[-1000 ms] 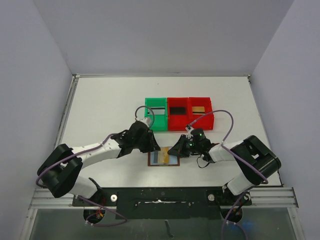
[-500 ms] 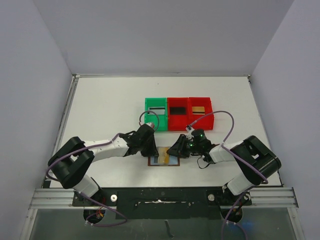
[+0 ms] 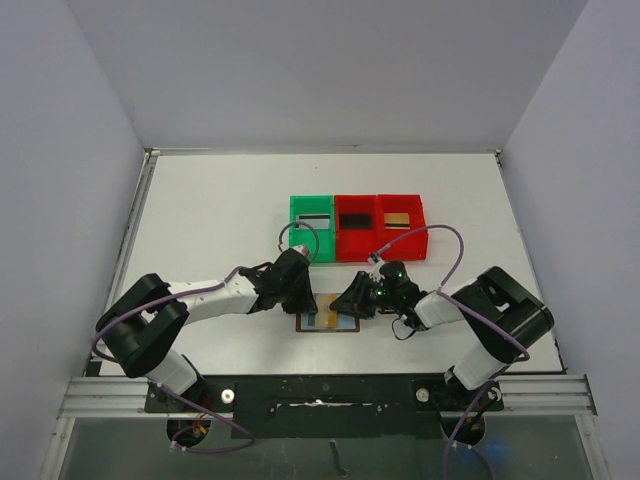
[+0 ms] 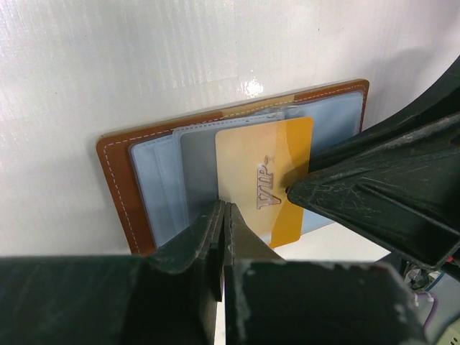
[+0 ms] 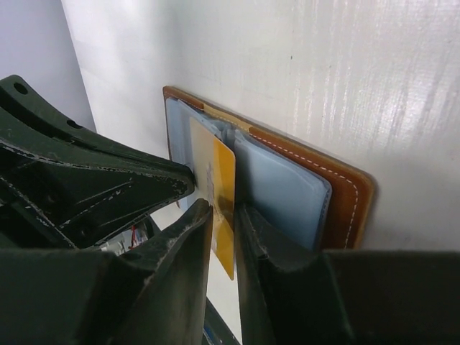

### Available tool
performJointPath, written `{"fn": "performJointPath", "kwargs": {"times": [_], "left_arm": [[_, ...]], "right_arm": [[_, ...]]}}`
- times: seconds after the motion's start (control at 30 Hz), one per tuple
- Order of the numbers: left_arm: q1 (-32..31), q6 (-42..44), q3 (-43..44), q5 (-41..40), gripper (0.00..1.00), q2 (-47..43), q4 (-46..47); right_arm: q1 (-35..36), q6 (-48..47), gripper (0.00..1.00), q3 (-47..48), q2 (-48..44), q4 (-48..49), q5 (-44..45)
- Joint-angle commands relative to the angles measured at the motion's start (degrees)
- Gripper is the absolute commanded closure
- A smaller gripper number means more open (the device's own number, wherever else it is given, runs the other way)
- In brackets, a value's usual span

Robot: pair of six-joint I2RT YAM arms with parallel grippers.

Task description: Take the credit cards out of the card holder

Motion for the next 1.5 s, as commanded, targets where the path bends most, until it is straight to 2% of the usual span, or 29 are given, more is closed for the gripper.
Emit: {"fn": "performJointPath", "kwargs": {"times": [0.0,0.03,0.23,0.33,0.37,0.43,0.5,0.77,0.97,1.17,1.47], "left_arm": [[-0.3,0.4,0.9,-3.0,1.0,0.5,-3.7],[-0.3,0.3,0.8,-3.0,1.0,0.4,-3.7],[-0.3,0.2,0.4,-3.4,1.0,-0.4,-3.8],[-0.3,0.2,0.0,-3.2,1.0,-0.8,-3.7],[-0.3,0.2,0.0,-3.1,1.0,-0.9,-3.5],[-0.3,0.2,0.0,-3.1,1.0,-0.9,-3.4],[-0.3,0.4,0.2,-3.2,1.0,-0.8,-3.5],[-0.4,0.0,0.2,-3.3,1.0,-1.0,-3.3],[-0.4,-0.2,-0.1,-3.2,1.0,-1.2,-3.0],[-0.4,-0.3,-0.4,-3.4,1.0,-1.9,-3.1],[-0.4,-0.4,-1.1,-5.2,1.0,-4.8,-3.4]], "right_arm": [[0.6,1.5,0.78,-0.9,0.7,7.0,-0.6],[0.5,1.5,0.79,-1.0,0.6,7.7,-0.9],[-0.7,0.3,1.0,-2.2,-2.5,4.1,0.1],[-2.3,-0.1,1.0,-3.7,-4.7,3.6,-0.3],[-2.6,-0.4,0.97,-3.9,-5.2,3.1,-0.5],[-2.8,-1.0,0.84,-3.6,-5.7,1.2,0.2],[-2.6,-1.0,0.78,-2.9,-5.4,0.2,0.6],[-0.3,0.5,0.7,-1.4,-2.6,3.8,0.0],[0.6,1.9,0.76,-2.4,-1.2,6.9,0.0],[0.3,2.3,0.99,-3.4,-2.1,8.1,0.2],[-5.8,-4.3,1.0,-5.1,-15.1,-5.5,0.7]]}}
